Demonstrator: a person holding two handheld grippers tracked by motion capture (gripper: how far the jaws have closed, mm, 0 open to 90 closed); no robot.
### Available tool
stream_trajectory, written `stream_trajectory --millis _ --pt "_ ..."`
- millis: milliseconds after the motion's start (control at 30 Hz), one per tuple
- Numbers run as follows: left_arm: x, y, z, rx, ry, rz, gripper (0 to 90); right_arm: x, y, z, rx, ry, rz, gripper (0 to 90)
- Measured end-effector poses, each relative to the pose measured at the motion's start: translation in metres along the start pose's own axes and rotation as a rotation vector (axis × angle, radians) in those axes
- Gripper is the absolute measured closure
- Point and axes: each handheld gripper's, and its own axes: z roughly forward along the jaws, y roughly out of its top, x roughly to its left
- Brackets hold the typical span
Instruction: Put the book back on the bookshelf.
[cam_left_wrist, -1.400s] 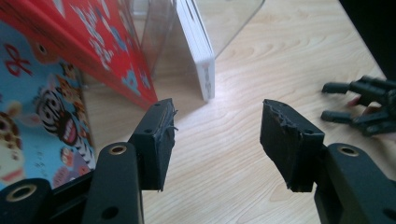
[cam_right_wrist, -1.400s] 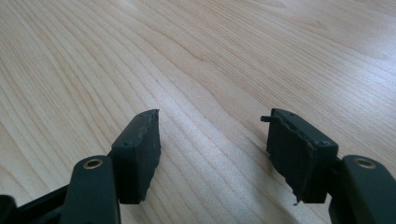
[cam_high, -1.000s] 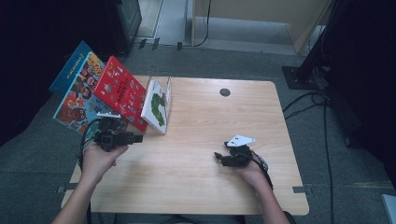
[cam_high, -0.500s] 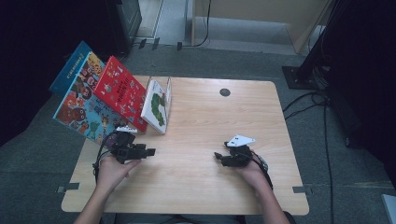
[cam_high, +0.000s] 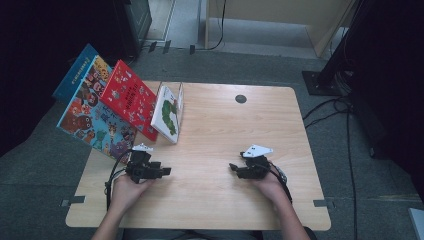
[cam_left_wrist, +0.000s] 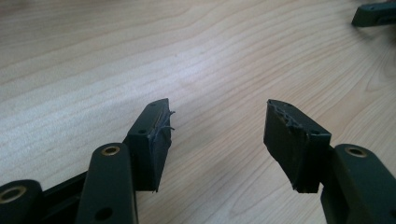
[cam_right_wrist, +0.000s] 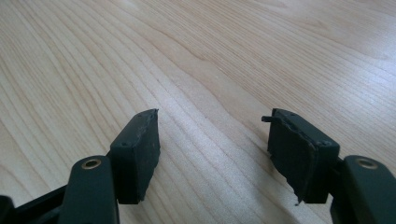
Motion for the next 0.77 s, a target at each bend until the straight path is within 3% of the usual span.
stream_trajectory --millis 200,767 --pt "0.0042 -0.0043 0.002 -0.008 -0.008 -0.014 40.9 -0.0001 0.0 0.0 0.001 0.002 -0.004 33.3" --pt "0.0016 -0.0077 0.0032 -0.029 0.001 0.029 38.3 0.0003 0.0 0.0001 0.002 0.003 -0.007 31.9"
